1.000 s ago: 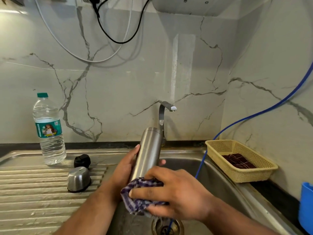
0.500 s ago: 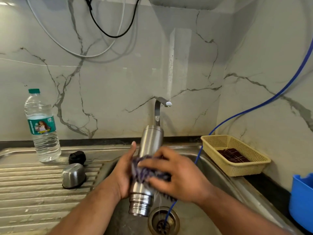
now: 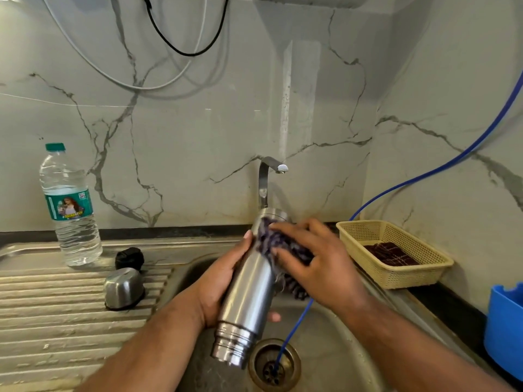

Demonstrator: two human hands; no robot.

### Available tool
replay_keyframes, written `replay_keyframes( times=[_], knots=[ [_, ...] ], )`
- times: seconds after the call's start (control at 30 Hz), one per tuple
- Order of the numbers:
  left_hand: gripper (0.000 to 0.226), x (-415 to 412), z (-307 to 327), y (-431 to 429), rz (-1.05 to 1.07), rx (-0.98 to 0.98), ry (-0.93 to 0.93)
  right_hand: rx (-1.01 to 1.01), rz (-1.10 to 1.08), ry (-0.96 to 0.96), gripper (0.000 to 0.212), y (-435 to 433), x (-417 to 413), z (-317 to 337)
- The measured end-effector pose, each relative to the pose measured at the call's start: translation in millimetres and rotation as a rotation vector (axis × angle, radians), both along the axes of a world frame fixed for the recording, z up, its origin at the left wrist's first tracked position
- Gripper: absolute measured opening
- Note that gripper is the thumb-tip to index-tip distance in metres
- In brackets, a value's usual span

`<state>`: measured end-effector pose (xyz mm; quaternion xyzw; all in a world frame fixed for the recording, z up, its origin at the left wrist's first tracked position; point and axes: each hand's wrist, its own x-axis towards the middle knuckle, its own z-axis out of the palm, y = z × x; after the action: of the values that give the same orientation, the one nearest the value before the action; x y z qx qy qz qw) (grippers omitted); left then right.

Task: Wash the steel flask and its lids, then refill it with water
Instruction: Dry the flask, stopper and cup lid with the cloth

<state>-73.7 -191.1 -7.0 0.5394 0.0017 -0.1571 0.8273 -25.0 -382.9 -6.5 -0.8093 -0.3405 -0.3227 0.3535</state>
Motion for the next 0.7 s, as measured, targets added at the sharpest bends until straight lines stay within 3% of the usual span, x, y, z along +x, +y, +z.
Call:
replay_keyframes(
  times=[0.07,0.23,0.3,0.43,0.53,0.63,0.7],
  knots=[
    [0.070,-1.3,-0.2,2.6,0.034,-0.020,0.031,-0.195,0.156,-0.020,0.045,10.2,-14.9,-1.9],
    [0.067,9.7,-1.3,18.9,0.248,0.074,0.079,-0.619,0.364,-0.365,0.040,24.2,-34.0,-6.9],
    [0.064,9.4,-1.0,17.3,0.257,0.106,0.074,-0.568,0.318,-0.302,0.040,21.3,-28.2,-7.8],
    [0.066,4.1,-2.5,8.6,0.094,0.096,0.076,-0.141,0.007,0.028,0.045,-0.2,2.5,-3.3],
    [0.081,3.0,-3.7,3.4,-0.003,0.101,0.081,0.044,-0.190,0.057,0.046,-9.4,15.6,-2.3],
    [0.075,1.4,-0.2,3.1,-0.017,0.029,0.043,-0.012,-0.020,0.074,0.048,0.5,-0.2,-2.4],
    [0.068,6.3,0.3,6.5,0.054,0.039,0.014,-0.243,0.179,-0.012,0.046,9.0,-17.8,0.5]
  ],
)
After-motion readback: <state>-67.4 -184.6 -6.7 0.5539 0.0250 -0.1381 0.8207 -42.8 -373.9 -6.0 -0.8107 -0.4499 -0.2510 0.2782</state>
